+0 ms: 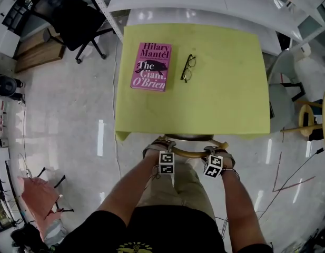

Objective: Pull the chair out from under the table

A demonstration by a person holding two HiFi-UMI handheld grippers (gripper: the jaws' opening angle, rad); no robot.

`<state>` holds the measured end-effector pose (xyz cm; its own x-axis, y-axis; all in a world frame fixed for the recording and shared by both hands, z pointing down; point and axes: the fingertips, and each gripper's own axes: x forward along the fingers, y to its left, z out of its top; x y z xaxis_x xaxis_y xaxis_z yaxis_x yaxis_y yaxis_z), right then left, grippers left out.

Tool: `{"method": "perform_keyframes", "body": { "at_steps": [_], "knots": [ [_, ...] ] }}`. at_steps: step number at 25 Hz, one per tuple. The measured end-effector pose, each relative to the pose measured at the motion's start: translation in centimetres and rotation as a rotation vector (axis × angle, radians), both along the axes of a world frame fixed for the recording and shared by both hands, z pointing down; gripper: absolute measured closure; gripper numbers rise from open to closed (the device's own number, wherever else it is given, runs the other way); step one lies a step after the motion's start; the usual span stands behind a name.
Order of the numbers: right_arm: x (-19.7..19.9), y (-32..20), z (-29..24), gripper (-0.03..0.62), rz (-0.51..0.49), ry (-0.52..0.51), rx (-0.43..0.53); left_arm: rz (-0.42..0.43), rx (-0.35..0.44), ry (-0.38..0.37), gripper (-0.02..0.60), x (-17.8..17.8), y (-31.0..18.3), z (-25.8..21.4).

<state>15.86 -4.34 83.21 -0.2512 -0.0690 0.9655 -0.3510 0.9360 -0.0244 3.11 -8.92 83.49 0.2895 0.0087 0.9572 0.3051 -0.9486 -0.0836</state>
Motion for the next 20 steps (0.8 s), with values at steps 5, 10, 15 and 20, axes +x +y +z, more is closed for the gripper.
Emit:
{"method": "perform_keyframes", "body": {
  "at_steps": [5, 10, 15, 20],
  "knots": [
    [-1.3, 2.1, 0.0, 0.401, 0.093, -0.002, -0.013, 0.087, 0.006, -0.013, 0.368, -0.8, 0.7, 0.0],
    [-2.4, 3.6, 0.1, 0.401, 0.154, 0.005, -0.018, 0.149, -0.007, -0.012, 0.368, -1.4, 1.6, 0.1],
    [-3.3, 4.1, -0.3, 0.401, 0.201, 0.031, -0.016, 0.199, 0.004, -0.015, 0.368, -1.9, 1.9, 0.2],
    [-3.6, 4.7, 0.0, 0.401, 0.235, 0.035, -0.019, 0.229, 0.001, -0.023, 0.368, -2.1, 2.0, 0.2]
  ]
}}
